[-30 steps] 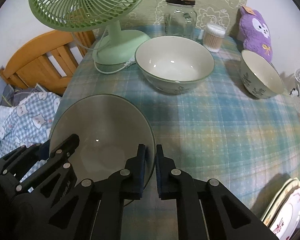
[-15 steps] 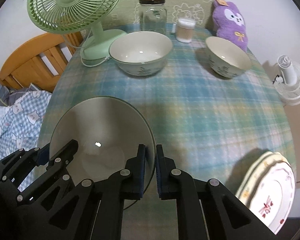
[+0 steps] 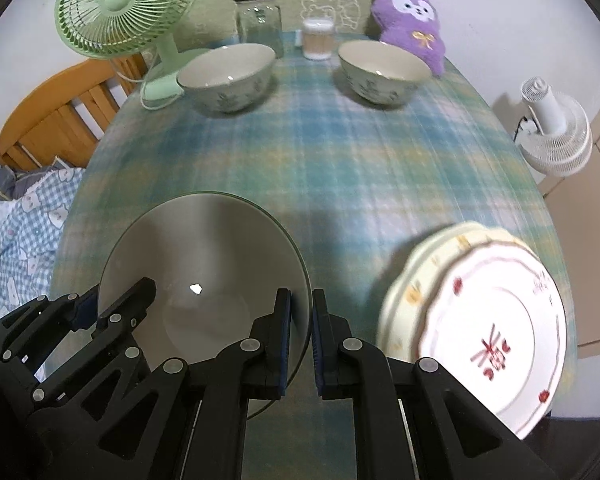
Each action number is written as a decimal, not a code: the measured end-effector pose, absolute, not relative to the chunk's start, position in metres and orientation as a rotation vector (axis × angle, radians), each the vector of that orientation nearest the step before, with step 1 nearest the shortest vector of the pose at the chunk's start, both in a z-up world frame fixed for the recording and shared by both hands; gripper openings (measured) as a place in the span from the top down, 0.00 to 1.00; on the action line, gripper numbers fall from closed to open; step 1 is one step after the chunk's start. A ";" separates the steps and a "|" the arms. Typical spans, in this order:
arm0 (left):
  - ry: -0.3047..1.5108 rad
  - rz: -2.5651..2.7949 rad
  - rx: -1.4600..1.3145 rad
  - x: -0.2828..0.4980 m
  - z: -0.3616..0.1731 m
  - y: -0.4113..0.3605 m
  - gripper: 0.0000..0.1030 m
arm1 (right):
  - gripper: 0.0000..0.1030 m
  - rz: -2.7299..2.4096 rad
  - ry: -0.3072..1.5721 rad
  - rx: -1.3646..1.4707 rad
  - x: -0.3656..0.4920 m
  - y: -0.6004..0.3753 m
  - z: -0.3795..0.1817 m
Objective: Organize plates and bowls
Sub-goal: 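Grasp the cream bowl rim with both tools and lift it, then carry the bowl beside the plate stack, set it down, open both tools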
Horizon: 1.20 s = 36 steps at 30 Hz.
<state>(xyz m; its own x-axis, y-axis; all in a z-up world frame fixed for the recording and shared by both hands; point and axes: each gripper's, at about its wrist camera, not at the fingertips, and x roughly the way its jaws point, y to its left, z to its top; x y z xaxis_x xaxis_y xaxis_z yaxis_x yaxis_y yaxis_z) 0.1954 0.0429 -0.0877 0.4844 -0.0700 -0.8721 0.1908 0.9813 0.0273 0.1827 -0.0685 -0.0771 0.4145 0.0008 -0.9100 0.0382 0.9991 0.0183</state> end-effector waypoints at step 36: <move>1.004 -0.033 0.065 0.154 -0.044 0.012 0.27 | 0.36 0.043 1.031 0.031 0.153 -0.104 -0.026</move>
<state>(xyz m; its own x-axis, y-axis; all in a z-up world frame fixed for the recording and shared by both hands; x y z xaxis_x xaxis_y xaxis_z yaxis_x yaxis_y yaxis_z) 0.1543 0.0124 -0.0439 0.5368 0.0020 -0.8437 0.0576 0.9976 0.0391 0.1530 -0.1038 -0.0257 0.5132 0.0506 -0.8568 -0.0211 0.9987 0.0463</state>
